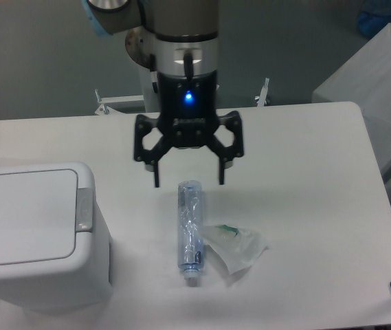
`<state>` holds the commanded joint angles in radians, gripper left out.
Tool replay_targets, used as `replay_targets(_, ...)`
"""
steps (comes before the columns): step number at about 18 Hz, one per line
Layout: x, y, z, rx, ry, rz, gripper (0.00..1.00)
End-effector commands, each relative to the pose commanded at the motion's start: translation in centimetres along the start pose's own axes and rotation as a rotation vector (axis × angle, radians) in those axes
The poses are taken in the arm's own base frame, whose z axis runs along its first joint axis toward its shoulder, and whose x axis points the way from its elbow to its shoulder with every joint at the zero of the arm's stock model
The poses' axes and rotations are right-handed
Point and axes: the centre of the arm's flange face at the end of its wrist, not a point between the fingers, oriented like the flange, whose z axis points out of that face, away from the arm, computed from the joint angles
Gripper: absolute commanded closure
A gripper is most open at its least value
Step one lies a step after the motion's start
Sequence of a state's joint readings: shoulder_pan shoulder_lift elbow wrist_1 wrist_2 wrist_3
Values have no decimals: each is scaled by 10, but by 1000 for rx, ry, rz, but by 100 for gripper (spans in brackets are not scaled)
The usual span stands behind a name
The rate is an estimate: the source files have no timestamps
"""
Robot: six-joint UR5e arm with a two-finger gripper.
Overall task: Open the trash can
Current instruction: 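Move the open gripper over the table toward the white trash can lid, then lower the gripper onto the lid edge and push the lid open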
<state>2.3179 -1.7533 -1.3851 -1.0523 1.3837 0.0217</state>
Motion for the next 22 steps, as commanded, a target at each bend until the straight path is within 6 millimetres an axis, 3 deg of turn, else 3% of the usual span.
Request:
replay_targets(4, 15, 14, 24, -49, 15, 7, 0)
replay_targets(22, 48, 24, 53, -103, 63, -29, 0)
